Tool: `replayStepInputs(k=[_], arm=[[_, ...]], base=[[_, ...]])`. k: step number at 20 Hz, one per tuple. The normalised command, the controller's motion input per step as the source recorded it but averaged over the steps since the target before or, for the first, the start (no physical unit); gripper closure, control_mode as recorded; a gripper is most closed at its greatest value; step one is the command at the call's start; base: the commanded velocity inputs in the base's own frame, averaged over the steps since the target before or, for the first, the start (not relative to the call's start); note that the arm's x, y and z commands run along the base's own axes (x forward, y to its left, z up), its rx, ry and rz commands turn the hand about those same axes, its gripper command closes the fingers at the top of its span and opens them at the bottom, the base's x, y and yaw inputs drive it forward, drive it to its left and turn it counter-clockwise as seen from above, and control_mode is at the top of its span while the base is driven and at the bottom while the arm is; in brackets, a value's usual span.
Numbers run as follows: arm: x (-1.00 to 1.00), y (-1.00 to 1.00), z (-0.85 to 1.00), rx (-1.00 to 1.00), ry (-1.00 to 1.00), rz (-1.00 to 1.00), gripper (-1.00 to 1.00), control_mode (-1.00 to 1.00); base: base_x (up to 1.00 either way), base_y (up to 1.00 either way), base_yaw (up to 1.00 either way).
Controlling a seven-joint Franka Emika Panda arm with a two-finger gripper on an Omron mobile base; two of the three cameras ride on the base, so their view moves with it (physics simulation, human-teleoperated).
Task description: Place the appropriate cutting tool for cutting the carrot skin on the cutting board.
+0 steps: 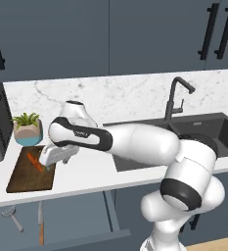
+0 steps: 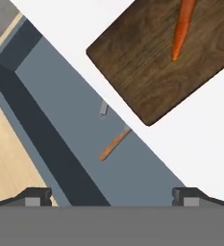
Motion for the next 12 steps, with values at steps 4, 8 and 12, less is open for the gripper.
replayStepInputs(k=[4,8,12], arm=[[-0.61,0.56,0.00,-0.10,-0.04,0.07,-1.00,-1.00],[-0.62,0.49,0.00,-0.08,-0.07,0.15,-1.00,-1.00],[0.09,0.01,0.00,0.00,0.01,-0.02,-1.00,-1.00]], base=[[0.00,0.00,0.00],[0.00,0.00,0.00],[0.00,0.00,0.00]])
